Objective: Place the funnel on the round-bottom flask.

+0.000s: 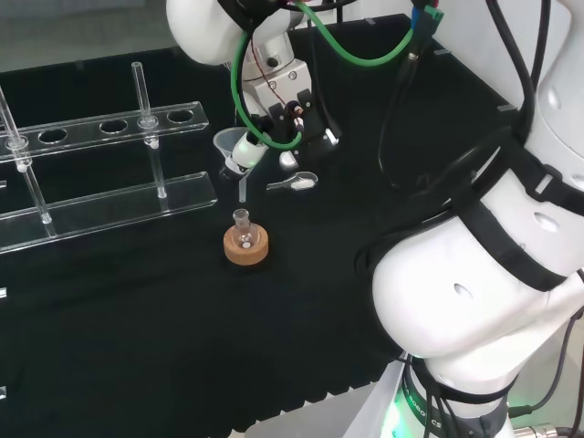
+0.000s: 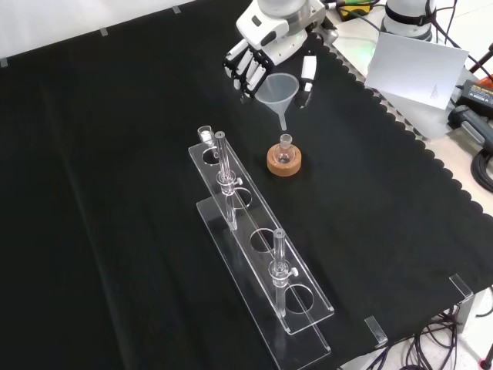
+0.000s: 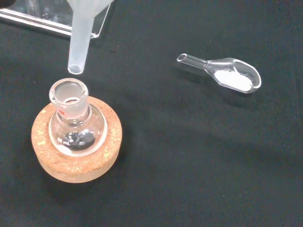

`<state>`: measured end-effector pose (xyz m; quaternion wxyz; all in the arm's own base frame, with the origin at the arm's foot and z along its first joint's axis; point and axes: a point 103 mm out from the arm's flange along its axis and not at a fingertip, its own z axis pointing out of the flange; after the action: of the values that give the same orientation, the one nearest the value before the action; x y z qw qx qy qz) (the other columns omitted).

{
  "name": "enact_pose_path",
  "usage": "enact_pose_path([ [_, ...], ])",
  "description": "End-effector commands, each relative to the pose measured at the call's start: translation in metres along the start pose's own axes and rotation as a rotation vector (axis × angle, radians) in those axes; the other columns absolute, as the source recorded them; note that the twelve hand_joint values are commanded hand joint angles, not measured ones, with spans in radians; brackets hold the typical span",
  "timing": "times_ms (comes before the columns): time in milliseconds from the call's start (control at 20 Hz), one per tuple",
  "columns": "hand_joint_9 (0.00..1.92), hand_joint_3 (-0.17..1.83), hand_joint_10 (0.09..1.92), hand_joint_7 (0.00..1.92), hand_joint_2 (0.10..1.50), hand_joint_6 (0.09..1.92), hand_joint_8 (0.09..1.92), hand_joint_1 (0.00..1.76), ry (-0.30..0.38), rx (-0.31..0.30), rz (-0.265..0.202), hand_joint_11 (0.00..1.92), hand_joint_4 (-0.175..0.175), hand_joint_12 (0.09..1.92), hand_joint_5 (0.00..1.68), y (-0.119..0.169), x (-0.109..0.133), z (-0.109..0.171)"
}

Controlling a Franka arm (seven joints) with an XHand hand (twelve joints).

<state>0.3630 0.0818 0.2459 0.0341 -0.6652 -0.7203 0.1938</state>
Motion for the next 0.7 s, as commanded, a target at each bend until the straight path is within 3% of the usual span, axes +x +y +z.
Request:
enact_pose_path([
  [50, 0.58, 0.07, 0.49, 0.91, 0.81, 0.13, 0.39, 0.64, 0.005, 0.007, -0.006, 0.00, 0.055, 1.32, 0.76, 0.005, 0.003, 0.003],
  [700, 0.58, 0.08, 0.49, 0.92, 0.81, 0.14, 0.39, 0.64, -0.002, 0.017, -0.018, 0.00, 0.053, 1.32, 0.76, 0.016, 0.003, 0.002],
])
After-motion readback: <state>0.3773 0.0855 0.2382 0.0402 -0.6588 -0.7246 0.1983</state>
